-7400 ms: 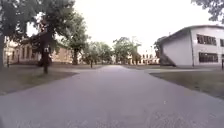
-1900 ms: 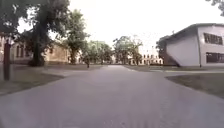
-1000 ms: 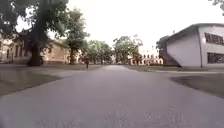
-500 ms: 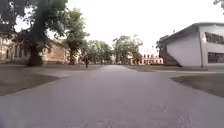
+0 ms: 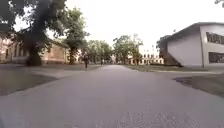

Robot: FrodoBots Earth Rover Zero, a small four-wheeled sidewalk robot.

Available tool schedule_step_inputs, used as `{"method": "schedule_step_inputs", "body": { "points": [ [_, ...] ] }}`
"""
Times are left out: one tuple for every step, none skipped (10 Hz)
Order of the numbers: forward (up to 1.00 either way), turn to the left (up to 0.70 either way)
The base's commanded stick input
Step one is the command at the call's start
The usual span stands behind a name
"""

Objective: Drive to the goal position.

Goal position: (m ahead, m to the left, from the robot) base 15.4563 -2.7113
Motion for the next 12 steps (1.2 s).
{"method": "schedule_step_inputs", "body": {
  "points": [
    [0.45, 0.0],
    [0.45, 0.0],
    [0.45, 0.0],
    [0.45, 0.0],
    [0.45, 0.0],
    [0.45, 0.0],
    [0.45, 0.0],
    [0.45, 0.0],
    [0.45, 0.0],
    [0.45, 0.0],
    [0.45, 0.0],
    [0.45, 0.0]
  ]
}}
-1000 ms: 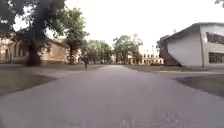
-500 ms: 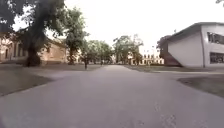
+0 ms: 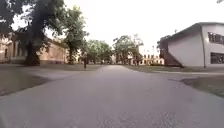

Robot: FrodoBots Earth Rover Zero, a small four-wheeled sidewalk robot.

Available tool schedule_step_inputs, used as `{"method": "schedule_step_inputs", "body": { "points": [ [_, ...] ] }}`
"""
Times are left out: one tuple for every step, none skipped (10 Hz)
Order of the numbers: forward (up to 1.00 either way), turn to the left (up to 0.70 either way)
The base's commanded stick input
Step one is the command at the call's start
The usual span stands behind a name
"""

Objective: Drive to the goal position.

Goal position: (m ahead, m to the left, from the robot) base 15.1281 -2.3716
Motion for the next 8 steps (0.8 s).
{"method": "schedule_step_inputs", "body": {
  "points": [
    [0.45, 0.0],
    [0.45, 0.0],
    [0.45, 0.0],
    [0.45, 0.0],
    [0.45, 0.0],
    [0.45, 0.0],
    [0.45, 0.0],
    [0.45, 0.0]
  ]
}}
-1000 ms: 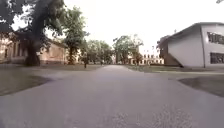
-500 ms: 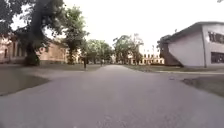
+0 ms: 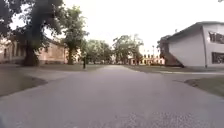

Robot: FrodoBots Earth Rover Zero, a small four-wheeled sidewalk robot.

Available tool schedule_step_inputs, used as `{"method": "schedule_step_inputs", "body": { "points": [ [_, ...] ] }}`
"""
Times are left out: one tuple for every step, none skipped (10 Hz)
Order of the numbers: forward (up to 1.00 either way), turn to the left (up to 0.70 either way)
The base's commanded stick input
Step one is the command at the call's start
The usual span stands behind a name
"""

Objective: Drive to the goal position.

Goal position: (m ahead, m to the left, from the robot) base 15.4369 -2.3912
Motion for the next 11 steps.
{"method": "schedule_step_inputs", "body": {
  "points": [
    [0.45, 0.0],
    [0.45, 0.0],
    [0.45, 0.0],
    [0.45, 0.0],
    [0.45, 0.0],
    [0.45, 0.0],
    [0.45, 0.0],
    [0.45, 0.0],
    [0.45, -0.1],
    [0.45, -0.25],
    [0.45, -0.25]
  ]
}}
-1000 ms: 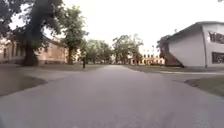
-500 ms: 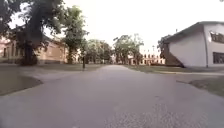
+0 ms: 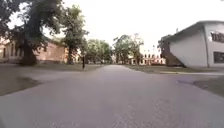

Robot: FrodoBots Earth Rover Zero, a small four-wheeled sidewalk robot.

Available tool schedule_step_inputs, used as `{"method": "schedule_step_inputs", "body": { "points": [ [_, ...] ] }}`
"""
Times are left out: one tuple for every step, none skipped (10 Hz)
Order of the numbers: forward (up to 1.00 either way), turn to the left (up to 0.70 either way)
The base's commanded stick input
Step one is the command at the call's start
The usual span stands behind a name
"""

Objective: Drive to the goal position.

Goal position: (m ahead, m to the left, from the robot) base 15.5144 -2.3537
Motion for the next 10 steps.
{"method": "schedule_step_inputs", "body": {
  "points": [
    [0.45, -0.27],
    [0.45, -0.25],
    [0.45, 0.0],
    [0.45, 0.0],
    [0.45, 0.0],
    [0.45, 0.0],
    [0.45, 0.0],
    [0.45, 0.0],
    [0.45, 0.0],
    [0.45, -0.11]
  ]
}}
